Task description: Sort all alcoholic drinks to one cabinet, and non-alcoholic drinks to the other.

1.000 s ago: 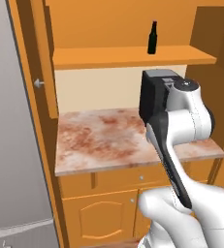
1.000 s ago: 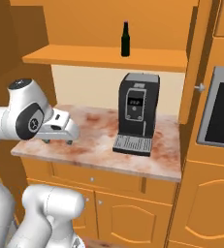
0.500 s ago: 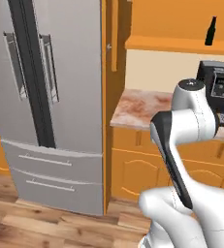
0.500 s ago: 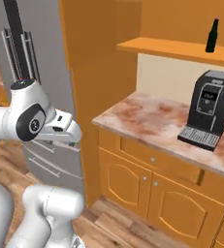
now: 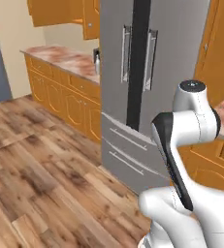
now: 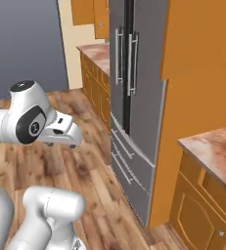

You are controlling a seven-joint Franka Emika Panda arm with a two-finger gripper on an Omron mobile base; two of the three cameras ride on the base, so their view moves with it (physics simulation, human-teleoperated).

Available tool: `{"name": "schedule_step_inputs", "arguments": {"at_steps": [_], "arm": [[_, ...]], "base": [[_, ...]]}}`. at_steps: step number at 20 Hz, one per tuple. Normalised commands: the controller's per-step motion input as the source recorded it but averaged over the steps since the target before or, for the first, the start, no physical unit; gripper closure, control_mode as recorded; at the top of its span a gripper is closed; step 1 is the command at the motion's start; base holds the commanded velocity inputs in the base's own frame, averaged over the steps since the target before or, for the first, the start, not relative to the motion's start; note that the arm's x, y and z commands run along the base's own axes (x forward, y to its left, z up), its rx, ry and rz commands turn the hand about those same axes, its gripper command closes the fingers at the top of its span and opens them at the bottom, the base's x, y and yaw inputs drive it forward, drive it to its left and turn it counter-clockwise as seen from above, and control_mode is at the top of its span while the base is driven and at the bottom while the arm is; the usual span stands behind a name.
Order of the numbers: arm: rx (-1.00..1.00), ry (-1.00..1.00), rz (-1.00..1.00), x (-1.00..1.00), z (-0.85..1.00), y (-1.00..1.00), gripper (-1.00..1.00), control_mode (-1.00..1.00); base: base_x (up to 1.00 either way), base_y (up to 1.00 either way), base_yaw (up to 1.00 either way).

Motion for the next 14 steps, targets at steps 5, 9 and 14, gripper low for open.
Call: {"name": "schedule_step_inputs", "arguments": {"at_steps": [5,9,14], "arm": [[0.00,0.00,0.00,0.00,0.00,0.00,-1.00,1.00],[0.00,0.00,0.00,0.00,0.00,0.00,-1.00,1.00],[0.00,0.00,0.00,0.00,0.00,0.00,-1.00,1.00]], "base": [[1.00,0.00,0.68],[1.00,0.00,0.58],[1.00,-0.02,0.54]]}}
